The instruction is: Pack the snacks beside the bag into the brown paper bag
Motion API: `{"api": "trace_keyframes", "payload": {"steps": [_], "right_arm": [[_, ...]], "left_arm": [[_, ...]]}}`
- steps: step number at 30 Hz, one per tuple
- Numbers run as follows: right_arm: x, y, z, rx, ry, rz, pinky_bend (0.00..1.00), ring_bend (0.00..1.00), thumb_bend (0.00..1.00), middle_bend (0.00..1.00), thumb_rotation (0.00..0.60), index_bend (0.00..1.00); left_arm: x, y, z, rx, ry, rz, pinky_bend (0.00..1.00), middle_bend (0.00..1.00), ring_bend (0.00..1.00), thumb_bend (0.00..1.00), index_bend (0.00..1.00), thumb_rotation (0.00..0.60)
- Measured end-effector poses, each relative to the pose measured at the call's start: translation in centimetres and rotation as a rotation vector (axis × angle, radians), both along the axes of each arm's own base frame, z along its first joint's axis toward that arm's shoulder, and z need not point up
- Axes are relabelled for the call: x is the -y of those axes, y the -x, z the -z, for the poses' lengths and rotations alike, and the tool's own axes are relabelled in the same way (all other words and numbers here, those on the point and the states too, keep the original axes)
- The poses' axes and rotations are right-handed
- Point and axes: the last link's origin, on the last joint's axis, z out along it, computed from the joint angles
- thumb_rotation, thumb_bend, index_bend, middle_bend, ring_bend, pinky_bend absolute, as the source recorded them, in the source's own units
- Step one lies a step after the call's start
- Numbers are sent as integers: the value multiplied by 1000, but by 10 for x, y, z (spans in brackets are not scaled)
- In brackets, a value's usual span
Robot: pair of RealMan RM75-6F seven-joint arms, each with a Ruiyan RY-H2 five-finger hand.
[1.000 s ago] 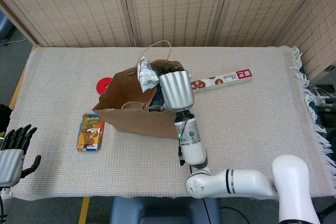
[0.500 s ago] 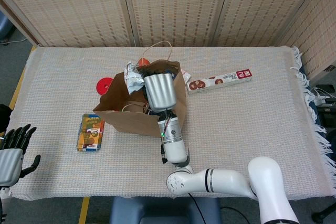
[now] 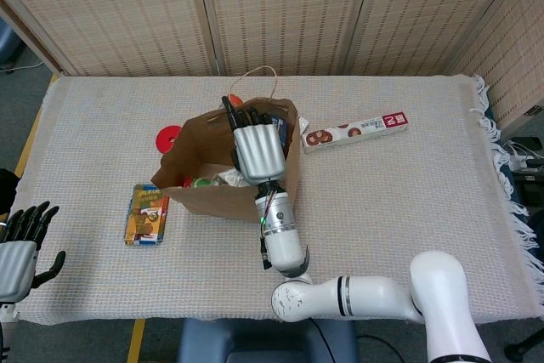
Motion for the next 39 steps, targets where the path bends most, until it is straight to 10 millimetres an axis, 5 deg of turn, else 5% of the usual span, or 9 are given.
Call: {"api": "trace_keyframes", "payload": {"steps": [9, 16, 25, 33, 39], "right_arm": [[-9, 9, -26, 35, 13, -18, 233, 107, 163, 200, 600, 0], [-27, 49, -69, 14, 42, -53, 133, 54, 162, 150, 600, 0], [-79, 156, -123, -109, -3, 22, 5, 0, 147, 65, 600, 0], [-152, 266, -125, -129, -117, 143, 0, 0, 117, 0, 600, 0], [-182, 326, -129, -194, -70, 173, 0, 0, 115, 0, 600, 0]], "left_arm": [[0, 0, 0, -7, -2, -2, 0, 0, 0, 393, 69, 600], [1, 0, 1, -16, -5, -1, 0, 0, 0, 394, 69, 600], [2, -1, 2, -33, -11, -2, 0, 0, 0, 394, 69, 600], [2, -2, 3, -48, -15, -3, 0, 0, 0, 393, 65, 600], [3, -1, 4, -48, -18, -5, 0, 0, 0, 393, 64, 600]]}}
